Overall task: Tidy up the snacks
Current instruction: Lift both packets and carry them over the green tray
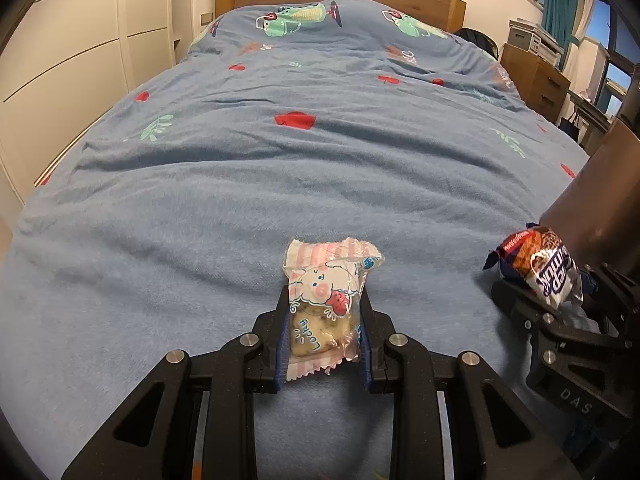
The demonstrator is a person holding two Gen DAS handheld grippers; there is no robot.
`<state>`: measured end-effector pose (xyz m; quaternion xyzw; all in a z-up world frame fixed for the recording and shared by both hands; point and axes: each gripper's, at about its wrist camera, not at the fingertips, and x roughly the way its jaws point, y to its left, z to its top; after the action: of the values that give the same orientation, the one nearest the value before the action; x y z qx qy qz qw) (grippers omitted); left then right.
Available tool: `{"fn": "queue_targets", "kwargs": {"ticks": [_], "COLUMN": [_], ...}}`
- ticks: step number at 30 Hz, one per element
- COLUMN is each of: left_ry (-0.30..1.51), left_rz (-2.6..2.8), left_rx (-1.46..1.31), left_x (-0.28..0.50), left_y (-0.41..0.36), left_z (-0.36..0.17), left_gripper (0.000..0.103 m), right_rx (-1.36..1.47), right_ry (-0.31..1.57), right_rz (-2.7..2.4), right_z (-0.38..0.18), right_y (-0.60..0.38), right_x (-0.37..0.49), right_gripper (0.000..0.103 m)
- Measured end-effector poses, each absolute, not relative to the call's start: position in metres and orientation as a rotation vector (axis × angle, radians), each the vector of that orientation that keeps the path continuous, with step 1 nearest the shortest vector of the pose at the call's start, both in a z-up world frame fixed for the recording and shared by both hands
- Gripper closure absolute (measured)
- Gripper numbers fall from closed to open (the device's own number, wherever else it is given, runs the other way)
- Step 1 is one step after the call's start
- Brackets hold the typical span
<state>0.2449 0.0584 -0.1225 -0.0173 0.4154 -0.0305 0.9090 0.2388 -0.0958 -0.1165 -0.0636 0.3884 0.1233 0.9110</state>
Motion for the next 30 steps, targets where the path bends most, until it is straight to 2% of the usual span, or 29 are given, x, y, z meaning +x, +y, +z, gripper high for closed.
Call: {"fn": "queue_targets", "kwargs": {"ticks": [30], "left_ry": [0.821], "left_rz": [-0.069], "left_rx": [0.037], "left_x": [0.204], "left_y": [0.023], "left_z": [-0.094], "left_gripper": [0.08], "right_rx": [-0.173], "right_ry": [0.868], "right_rz": [0.216], "right_z": [-0.094], "right_y": [-0.13], "right_x": [0.156], "right_gripper": [0.0]}}
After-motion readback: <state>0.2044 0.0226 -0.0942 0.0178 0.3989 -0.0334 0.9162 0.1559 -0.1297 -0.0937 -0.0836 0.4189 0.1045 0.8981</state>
